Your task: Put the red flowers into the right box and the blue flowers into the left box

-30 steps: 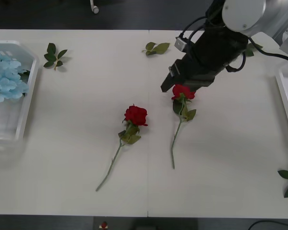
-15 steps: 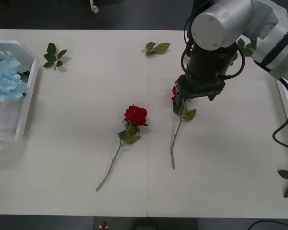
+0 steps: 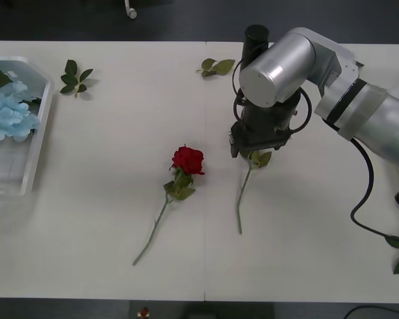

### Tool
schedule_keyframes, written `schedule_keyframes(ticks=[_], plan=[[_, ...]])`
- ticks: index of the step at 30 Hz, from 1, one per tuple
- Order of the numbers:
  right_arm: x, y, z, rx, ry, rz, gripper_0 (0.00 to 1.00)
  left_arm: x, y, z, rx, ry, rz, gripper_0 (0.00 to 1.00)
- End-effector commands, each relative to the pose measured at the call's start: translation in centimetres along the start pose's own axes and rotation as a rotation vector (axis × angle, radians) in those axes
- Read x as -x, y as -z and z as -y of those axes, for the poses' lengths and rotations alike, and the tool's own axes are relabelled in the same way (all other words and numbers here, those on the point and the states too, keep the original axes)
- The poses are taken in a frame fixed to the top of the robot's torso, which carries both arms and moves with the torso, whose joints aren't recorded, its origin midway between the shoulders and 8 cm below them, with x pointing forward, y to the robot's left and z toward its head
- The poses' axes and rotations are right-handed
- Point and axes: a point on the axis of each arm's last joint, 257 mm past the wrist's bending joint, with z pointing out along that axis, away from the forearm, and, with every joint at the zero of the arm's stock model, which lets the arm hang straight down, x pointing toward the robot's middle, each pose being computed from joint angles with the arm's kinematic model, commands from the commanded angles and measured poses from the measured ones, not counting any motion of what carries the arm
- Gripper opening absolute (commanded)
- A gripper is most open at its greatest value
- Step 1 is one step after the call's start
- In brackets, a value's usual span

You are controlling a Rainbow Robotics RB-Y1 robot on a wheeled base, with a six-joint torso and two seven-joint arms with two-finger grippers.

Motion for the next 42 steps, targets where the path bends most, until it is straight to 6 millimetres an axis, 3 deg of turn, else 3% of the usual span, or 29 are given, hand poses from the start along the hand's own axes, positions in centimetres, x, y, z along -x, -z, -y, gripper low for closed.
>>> schedule_keyframes(ticks=[1, 6, 7, 8, 9, 10, 11, 16, 19, 22, 31, 36, 37, 42], plan=[[0.8, -0.7, -0.9, 0.025, 0.003, 0.035, 1.0, -0.7, -0.3, -1.4, 0.031, 0.036, -0.002, 0.0], [1.5, -2.5, -1.3, 0.032, 0.002, 0.068, 1.0, -0.8, -0.4, -1.2, 0.023, 0.037, -0.001, 0.02], [1.6, -2.8, -1.3, 0.035, 0.002, 0.073, 1.0, -0.8, -0.4, -1.2, 0.022, 0.036, 0.001, 0.39], [1.7, -3.0, -1.3, 0.039, 0.002, 0.075, 1.0, -0.7, -0.4, -1.2, 0.021, 0.035, 0.003, 0.55], [1.9, -3.2, -1.3, 0.041, 0.002, 0.081, 1.0, -0.8, -0.5, -1.2, 0.021, 0.035, 0.003, 0.8], [1.9, -3.4, -1.3, 0.044, 0.002, 0.082, 1.0, -0.7, -0.5, -1.1, 0.021, 0.033, 0.006, 0.96], [1.9, -3.6, -1.4, 0.047, 0.002, 0.082, 1.0, -0.5, -0.4, -1.1, 0.019, 0.033, 0.01, 1.0], [2.0, -4.3, -1.4, 0.054, 0.013, 0.083, 1.0, -0.2, -0.1, -0.9, 0.0, 0.028, 0.027, 1.0], [1.9, -4.8, -1.2, 0.054, 0.019, 0.08, 1.0, 0.8, 1.1, -0.7, -0.012, -0.002, 0.054, 1.0], [1.8, -5.3, -1.0, 0.052, 0.025, 0.079, 1.0, 1.5, 3.5, -0.7, -0.04, -0.013, 0.07, 1.0], [1.5, -6.2, -0.6, 0.048, 0.051, 0.073, 1.0, 4.0, 14.0, 0.6, -0.064, -0.163, 0.156, 1.0], [1.1, -6.8, -0.5, 0.051, 0.066, 0.071, 1.0, 3.8, 17.7, 4.6, -0.169, -0.259, 0.178, 1.0], [1.0, -7.0, -0.6, 0.05, 0.074, 0.071, 1.0, 3.8, 18.3, 6.4, -0.222, -0.293, 0.186, 1.0], [0.9, -7.1, -0.5, 0.043, 0.087, 0.07, 1.0, 3.4, 18.8, 12.3, -0.413, -0.334, 0.188, 1.0]])
